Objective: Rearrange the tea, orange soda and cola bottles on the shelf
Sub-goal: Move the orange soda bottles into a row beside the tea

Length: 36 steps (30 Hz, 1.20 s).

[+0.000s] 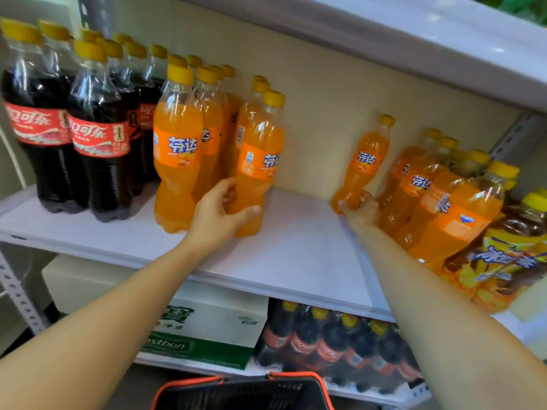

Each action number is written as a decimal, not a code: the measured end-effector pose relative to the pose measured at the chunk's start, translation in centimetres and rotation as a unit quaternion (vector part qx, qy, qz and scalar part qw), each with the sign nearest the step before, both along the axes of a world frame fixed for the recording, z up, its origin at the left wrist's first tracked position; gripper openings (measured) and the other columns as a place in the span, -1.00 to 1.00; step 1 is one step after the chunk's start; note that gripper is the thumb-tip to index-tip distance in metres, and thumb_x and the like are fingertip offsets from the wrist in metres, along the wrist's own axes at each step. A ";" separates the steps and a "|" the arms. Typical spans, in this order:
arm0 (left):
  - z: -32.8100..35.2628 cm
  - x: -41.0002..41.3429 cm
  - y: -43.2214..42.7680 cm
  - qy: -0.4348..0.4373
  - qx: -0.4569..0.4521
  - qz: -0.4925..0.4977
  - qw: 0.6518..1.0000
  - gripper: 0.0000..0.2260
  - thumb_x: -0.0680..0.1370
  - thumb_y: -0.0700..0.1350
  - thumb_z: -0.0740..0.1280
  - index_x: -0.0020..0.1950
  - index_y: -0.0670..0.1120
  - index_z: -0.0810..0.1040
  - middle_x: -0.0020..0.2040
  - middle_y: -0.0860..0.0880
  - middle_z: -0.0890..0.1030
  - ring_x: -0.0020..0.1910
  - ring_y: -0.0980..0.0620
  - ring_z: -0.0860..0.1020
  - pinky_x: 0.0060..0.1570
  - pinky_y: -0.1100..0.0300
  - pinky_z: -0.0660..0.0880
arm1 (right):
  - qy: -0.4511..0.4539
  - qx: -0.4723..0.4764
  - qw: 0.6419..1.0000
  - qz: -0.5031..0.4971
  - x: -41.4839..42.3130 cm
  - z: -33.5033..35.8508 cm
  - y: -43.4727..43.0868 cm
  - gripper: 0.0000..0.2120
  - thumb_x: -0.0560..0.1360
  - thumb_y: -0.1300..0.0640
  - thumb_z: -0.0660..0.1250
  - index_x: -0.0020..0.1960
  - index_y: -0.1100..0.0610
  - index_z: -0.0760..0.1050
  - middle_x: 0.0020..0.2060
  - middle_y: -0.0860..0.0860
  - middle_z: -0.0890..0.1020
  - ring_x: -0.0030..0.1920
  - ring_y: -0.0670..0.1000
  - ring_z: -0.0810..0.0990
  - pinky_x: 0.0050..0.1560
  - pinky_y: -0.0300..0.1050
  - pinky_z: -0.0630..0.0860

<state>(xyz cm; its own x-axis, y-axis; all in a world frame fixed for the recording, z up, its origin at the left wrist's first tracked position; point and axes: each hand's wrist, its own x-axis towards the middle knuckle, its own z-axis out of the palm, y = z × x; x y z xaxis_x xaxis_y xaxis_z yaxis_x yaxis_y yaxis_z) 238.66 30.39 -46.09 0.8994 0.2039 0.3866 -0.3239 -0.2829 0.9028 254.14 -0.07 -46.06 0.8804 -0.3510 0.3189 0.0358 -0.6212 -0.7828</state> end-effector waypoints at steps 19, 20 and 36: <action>1.5 -5.0 -5.9 0.112 -0.151 -0.249 0.950 -0.53 0.45 -0.07 0.55 0.34 -0.05 0.58 0.16 -0.07 0.71 0.10 0.02 0.68 0.02 0.20 0.59 | 0.062 0.321 0.907 0.265 -19.3 6.4 3.3 -0.59 0.57 -0.01 0.36 0.38 0.07 0.48 0.25 0.06 0.64 0.20 0.10 0.66 0.27 0.04 0.57; 1.6 -5.7 -6.4 0.119 -0.149 -0.257 0.947 -0.56 0.46 -0.07 0.54 0.33 -0.05 0.60 0.15 -0.08 0.72 0.08 0.03 0.69 -0.01 0.22 0.59 | 0.055 0.324 0.903 0.277 -20.5 7.0 3.0 -0.53 0.53 -0.05 0.35 0.40 0.08 0.48 0.25 0.07 0.65 0.19 0.08 0.66 0.24 0.03 0.57; 1.0 -10.8 -12.2 0.097 0.143 -0.173 0.970 -0.28 0.17 0.35 0.51 0.25 0.14 0.43 0.08 0.19 0.60 0.00 0.23 0.61 -0.09 0.29 0.57 | 0.043 0.476 0.845 0.239 -25.2 4.2 -1.2 -0.37 0.43 -0.07 0.46 0.45 0.04 0.44 0.28 0.04 0.65 0.26 0.10 0.65 0.19 0.25 0.62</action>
